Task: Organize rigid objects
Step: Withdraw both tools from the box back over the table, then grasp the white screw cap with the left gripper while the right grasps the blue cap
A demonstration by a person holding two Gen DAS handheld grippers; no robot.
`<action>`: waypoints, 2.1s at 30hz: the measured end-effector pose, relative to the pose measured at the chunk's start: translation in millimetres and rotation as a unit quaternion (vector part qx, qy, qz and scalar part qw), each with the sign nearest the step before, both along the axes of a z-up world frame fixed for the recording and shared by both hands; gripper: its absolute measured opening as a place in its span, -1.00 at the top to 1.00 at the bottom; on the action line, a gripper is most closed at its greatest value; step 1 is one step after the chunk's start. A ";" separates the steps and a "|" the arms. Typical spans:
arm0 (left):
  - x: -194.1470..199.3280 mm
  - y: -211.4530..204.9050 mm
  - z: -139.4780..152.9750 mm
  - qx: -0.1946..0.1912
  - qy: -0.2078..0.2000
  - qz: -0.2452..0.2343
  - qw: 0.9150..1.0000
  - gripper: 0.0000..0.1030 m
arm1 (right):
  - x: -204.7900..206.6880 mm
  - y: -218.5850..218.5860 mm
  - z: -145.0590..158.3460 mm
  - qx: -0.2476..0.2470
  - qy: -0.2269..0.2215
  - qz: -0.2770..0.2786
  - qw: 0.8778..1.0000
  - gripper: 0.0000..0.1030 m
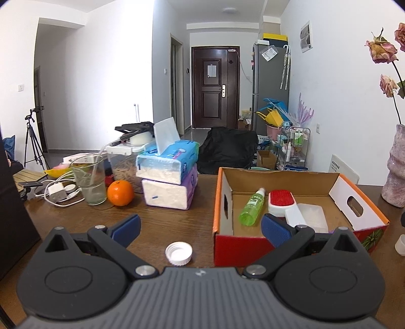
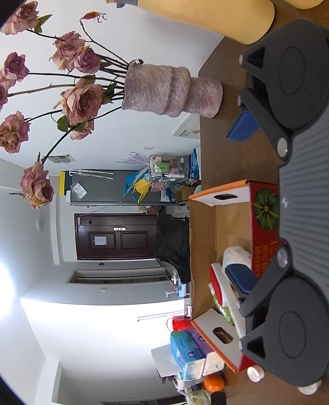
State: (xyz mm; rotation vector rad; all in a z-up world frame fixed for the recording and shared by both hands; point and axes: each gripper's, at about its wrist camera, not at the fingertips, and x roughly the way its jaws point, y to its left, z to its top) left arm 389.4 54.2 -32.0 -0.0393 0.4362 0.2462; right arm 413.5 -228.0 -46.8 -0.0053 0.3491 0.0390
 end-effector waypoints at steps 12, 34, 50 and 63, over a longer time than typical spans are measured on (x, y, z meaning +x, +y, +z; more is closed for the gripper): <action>-35.5 7.0 -0.1 -0.004 0.000 0.011 1.000 -1.00 | -41.5 -10.0 -5.3 -0.011 -0.006 -0.002 1.000 -1.00; -85.1 5.9 -23.8 -0.001 0.026 0.000 1.000 -1.00 | -91.6 -31.0 -27.5 -0.031 0.017 -0.006 0.999 -1.00; -93.5 8.3 -45.1 -0.003 0.061 -0.013 0.998 -1.00 | -109.7 -26.1 -41.8 -0.039 0.028 0.005 0.999 -1.00; -88.7 11.0 -50.2 -0.010 0.074 -0.010 0.997 -1.00 | -102.1 -49.9 -47.3 -0.033 0.042 -0.031 0.998 -1.00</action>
